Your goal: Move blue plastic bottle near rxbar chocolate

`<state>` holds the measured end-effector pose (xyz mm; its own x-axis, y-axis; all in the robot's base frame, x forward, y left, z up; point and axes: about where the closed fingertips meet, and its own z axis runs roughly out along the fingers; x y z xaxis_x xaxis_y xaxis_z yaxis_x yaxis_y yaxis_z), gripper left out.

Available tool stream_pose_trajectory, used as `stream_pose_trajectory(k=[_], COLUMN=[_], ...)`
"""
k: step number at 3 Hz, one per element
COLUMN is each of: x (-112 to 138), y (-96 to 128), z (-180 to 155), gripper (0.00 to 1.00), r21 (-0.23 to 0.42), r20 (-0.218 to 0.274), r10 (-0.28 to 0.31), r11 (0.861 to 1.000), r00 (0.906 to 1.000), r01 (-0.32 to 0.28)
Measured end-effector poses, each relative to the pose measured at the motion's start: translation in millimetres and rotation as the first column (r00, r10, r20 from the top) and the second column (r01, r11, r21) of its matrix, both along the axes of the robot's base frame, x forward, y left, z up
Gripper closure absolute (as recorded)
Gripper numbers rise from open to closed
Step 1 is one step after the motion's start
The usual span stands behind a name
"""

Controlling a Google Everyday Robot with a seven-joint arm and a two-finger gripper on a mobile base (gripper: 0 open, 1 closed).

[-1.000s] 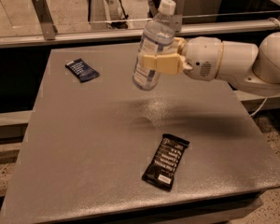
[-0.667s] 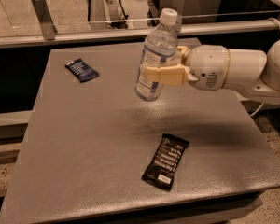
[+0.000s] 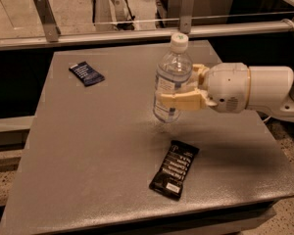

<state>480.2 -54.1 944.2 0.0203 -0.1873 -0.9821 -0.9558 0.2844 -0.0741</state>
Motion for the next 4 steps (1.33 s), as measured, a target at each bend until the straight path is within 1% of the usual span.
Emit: stream_pose_trajectory(k=[1, 2, 3, 4], x=[-8, -13, -12, -11], y=[-12, -23, -27, -29], z=[-12, -25, -32, -41], gripper=[1.0, 1.0, 1.0, 0.82], r21=[-0.051, -0.078, -0.08, -0.089], r20=[0.006, 0.001, 0.005, -0.013], r10=[-0.019, -0.04, -0.05, -0.057], r11=[0.999, 0.996, 0.996, 0.994], r00=[0.9998, 0.9992, 0.9988, 0.9983], r01=[0.02, 0.04, 0.05, 0.055])
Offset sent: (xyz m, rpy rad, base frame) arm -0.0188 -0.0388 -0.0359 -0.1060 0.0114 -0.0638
